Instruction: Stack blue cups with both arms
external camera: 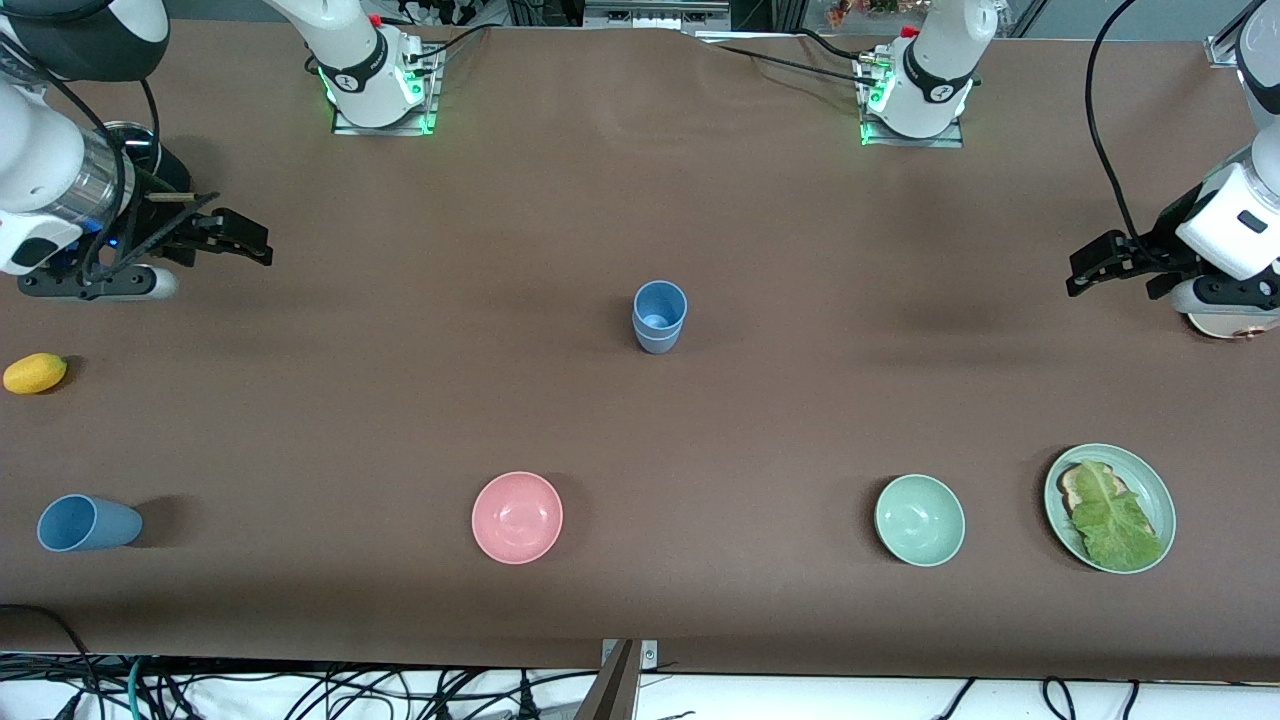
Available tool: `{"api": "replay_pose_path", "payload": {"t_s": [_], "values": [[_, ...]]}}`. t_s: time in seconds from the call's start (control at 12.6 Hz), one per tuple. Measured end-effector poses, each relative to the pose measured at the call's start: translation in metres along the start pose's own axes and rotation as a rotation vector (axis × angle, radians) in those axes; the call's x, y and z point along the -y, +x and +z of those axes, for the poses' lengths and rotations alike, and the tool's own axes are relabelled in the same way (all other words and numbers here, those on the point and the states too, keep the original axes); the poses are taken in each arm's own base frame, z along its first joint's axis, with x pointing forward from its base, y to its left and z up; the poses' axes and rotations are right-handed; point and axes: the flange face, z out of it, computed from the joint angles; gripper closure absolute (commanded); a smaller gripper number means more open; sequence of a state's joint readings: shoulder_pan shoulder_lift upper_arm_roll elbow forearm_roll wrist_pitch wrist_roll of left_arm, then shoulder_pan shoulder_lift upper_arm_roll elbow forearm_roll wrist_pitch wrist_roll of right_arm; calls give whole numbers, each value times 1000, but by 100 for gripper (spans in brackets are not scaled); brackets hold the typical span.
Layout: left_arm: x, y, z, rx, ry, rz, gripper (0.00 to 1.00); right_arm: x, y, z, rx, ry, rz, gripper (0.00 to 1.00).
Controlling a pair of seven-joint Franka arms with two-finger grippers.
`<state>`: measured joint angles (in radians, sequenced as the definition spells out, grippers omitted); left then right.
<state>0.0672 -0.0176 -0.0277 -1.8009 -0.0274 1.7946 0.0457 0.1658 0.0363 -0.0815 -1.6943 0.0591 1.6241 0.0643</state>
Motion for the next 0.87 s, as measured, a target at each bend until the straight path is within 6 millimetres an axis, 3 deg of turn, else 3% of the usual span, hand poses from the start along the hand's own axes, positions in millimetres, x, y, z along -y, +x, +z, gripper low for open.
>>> {"api": "replay_pose_path", "payload": {"t_s": [0.47,0.63,0.87], "values": [[-2,-3,-1,18,-1,3,0,0,1,-13,-9,-21,-8,0],[-2,-5,-13,20,8,8,0,-2,1,-16,-8,-22,-5,0],[-25,-5,-25,8,31,56,0,-2,-1,-18,7,-25,-5,0]]}}
